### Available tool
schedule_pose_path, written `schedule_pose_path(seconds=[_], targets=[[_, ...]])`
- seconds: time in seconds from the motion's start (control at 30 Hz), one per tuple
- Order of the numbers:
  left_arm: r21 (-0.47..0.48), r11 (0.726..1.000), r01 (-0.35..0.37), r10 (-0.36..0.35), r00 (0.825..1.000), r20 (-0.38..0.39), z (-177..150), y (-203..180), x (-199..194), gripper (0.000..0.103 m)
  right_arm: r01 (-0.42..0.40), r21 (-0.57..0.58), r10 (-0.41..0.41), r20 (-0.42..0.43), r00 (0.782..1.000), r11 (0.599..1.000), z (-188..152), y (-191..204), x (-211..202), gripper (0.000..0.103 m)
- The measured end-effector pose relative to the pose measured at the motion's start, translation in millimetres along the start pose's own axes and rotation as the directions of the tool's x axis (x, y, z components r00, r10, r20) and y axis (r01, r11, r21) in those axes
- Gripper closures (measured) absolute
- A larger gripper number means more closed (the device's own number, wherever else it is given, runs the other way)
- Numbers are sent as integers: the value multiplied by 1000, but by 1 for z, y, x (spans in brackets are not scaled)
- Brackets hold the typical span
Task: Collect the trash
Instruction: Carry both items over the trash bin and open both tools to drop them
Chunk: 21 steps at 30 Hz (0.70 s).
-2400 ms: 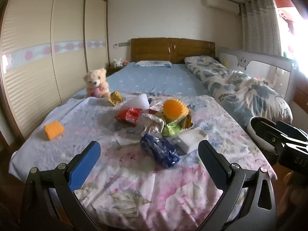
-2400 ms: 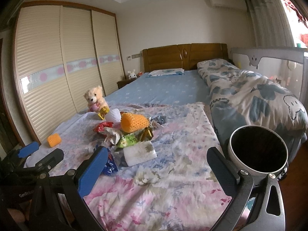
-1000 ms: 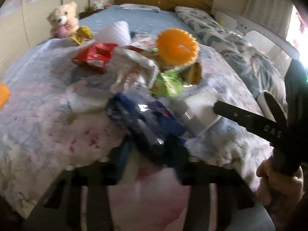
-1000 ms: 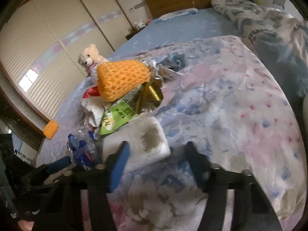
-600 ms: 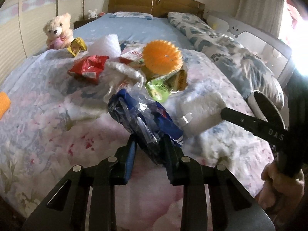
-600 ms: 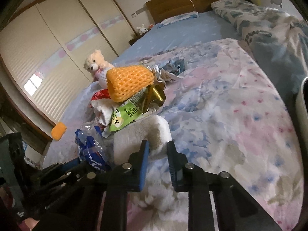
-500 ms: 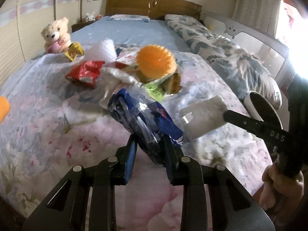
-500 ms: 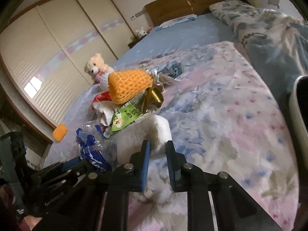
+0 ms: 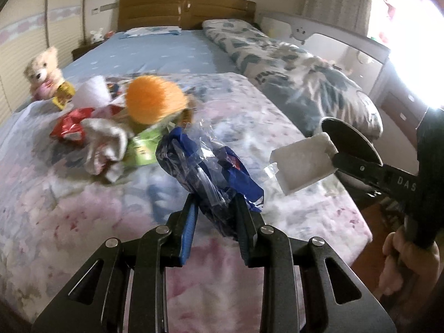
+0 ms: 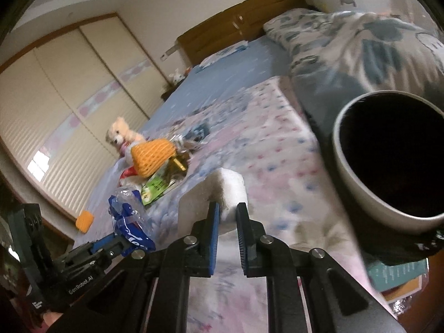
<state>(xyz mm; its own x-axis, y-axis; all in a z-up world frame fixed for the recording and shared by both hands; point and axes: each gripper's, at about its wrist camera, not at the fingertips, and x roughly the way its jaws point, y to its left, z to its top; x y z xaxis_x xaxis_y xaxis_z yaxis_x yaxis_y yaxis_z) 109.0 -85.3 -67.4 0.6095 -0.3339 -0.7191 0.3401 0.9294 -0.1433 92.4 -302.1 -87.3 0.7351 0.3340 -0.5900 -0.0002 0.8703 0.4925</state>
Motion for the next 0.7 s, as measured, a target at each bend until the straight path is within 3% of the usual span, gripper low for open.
schedule_pose_path(seconds=[0.7], targets=[[157, 977, 148, -144, 989, -38, 25, -96, 22, 78, 100, 108, -115, 136, 984, 989, 13, -71, -76, 91]])
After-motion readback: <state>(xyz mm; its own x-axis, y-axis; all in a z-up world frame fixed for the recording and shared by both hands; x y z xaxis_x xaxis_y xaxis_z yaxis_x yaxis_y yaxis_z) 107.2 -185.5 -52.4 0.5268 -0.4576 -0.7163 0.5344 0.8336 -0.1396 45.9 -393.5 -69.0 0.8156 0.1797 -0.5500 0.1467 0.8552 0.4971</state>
